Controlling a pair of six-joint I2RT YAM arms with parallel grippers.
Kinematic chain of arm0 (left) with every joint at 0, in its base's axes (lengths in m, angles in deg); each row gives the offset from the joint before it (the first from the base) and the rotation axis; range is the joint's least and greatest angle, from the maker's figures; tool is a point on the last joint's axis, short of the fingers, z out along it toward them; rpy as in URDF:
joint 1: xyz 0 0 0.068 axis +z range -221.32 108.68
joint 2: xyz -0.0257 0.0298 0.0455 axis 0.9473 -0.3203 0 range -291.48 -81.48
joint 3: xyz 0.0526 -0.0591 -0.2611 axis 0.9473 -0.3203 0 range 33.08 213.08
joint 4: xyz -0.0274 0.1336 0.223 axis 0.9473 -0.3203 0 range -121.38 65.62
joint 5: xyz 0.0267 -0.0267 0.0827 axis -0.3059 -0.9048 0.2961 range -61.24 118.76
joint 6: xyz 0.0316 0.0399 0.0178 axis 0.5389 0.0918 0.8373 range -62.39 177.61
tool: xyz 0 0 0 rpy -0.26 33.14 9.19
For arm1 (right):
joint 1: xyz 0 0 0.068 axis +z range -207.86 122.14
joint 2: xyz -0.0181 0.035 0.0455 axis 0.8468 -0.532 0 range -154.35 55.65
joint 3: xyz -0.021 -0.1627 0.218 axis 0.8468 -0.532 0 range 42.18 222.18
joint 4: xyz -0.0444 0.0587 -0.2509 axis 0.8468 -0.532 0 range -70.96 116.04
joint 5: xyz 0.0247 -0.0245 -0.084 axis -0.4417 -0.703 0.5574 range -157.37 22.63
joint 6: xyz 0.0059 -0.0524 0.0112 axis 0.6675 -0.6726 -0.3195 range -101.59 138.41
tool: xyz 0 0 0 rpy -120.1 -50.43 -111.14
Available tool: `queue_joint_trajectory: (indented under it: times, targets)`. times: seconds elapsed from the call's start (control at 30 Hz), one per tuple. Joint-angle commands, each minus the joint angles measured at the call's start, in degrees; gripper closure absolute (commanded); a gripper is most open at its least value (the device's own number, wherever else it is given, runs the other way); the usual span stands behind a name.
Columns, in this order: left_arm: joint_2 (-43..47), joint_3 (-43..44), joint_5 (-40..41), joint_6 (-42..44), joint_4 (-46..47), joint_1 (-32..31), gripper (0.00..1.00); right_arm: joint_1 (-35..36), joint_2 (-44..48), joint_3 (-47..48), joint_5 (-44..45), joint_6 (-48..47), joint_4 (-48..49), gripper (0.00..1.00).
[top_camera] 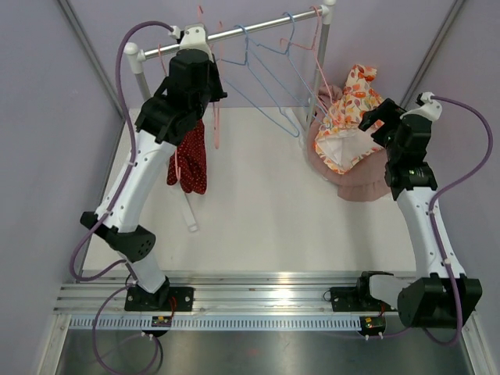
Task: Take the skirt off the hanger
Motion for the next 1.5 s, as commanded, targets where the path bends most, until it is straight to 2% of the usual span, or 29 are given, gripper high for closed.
queue_joint_trajectory:
  times: [0.0,0.1,0.33,0.43,0.47,0.57,0.63,0.7,0.73,0.83,0.97,1.1,1.33,1.47]
  targets:
    - [-2.3,1.3,-1.0,0.7,3.8,-0.2,1.0,0.3,4.5,-4.5,-3.8,1.7,1.8,0.01]
    - [-2.7,-0.6,-1.6,-0.5,4.1,-0.2,1.0,0.3,8.4,-6.7,-4.9,1.2,0.1,0.01]
    - [2.0,-7.8,-2.3,-2.1,6.3,-1.2,0.88,0.3,12.7,-8.2,-6.3,0.6,-2.7,0.01]
    - [3.4,-8.0,-2.4,-1.5,5.4,-2.1,0.74,0.3,13.7,-8.6,-6.8,0.9,-3.4,0.0]
    - [3.6,-7.2,-2.5,-1.6,4.5,-2.7,0.65,0.3,14.1,-8.6,-7.0,1.2,-3.6,0.01]
    - [3.6,-1.0,-3.7,-2.6,-0.9,-4.2,0.5,0.3,15.4,-8.8,-7.2,1.2,-4.5,0.01]
    - [4.4,2.1,-4.2,-2.7,-3.9,-5.5,0.35,0.3,16.3,-8.7,-7.1,1.2,-5.3,0.01]
    - [5.5,3.9,-4.2,-2.6,-5.1,-6.9,0.25,0.3,16.8,-8.3,-7.1,1.0,-5.7,0.01]
    - [7.5,3.9,-4.3,-2.7,-5.8,-7.1,0.23,0.3,17.2,-8.2,-7.2,0.8,-6.4,0.01]
    - [11.6,0.8,-1.7,-3.0,-6.7,-7.3,0.2,0.3,18.0,-7.6,-7.4,0.4,-7.8,0.01]
    - [20.6,-8.6,5.8,-0.6,-5.9,-7.3,0.16,0.3,19.7,-8.2,-7.3,0.5,-8.7,0.01]
    - [23.4,-13.8,13.5,0.6,-8.5,-6.5,0.16,0.3,20.1,-8.7,-8.0,1.2,-9.2,0.0]
    - [23.8,-19.4,8.8,0.1,-7.9,-0.7,0.16,0.3,20.8,-8.5,-8.0,0.9,-10.5,0.01]
    - [22.8,-24.0,7.0,1.3,-4.6,1.5,0.17,0.3,21.5,-8.6,-8.0,0.3,-11.3,0.01]
